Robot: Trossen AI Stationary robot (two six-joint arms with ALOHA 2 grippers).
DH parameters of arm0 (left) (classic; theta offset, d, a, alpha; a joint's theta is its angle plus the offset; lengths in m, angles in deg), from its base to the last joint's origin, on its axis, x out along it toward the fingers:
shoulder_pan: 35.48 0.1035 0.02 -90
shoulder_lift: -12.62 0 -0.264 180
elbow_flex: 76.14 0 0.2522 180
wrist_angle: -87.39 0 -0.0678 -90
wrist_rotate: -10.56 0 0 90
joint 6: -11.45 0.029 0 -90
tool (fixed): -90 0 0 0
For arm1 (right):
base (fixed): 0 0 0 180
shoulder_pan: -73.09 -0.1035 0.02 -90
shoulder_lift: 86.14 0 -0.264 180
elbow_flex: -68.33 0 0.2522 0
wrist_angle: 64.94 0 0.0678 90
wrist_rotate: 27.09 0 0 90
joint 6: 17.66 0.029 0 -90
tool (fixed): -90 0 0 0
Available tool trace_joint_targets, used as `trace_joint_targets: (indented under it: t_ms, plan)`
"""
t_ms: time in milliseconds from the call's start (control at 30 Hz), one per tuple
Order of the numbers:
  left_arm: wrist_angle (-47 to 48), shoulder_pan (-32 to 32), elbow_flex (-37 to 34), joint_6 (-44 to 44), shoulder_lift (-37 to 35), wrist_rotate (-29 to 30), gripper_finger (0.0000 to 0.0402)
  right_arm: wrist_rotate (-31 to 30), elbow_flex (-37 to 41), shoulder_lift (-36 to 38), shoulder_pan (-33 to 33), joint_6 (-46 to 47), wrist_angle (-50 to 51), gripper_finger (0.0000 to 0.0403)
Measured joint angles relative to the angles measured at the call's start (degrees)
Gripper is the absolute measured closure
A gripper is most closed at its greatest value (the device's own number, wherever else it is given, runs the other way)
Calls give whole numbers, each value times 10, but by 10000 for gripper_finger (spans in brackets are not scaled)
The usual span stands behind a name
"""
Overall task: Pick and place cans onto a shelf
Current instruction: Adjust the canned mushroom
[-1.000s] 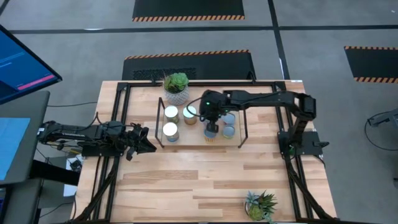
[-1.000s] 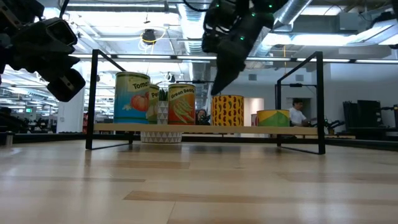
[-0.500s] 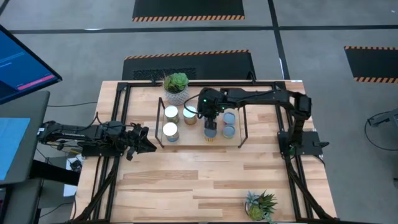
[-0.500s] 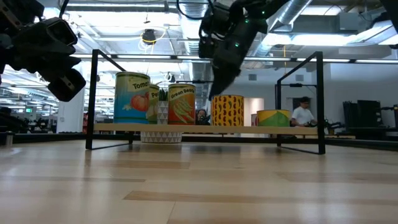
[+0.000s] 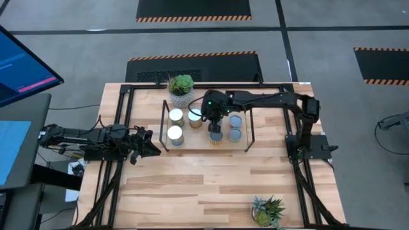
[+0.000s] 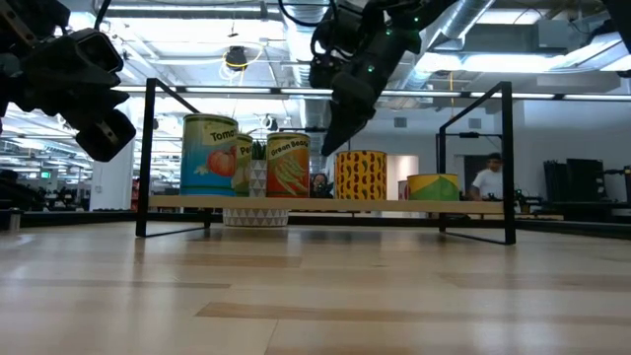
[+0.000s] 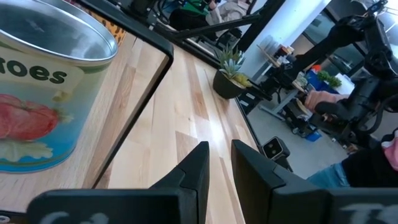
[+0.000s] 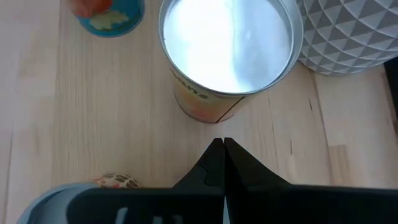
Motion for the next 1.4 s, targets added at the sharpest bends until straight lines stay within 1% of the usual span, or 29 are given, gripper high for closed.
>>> trace_joint_targets:
  t_ms: [267,633,1400]
  plan:
    - [0,0,0,-1,0,0,345,16,0,-5,-5,-8,6,391]
    - [0,0,0,-2,0,0,345,16,0,-5,-4,-10,35,391]
    - [0,0,0,-5,0,0,345,12,0,-3,-4,-4,50,390]
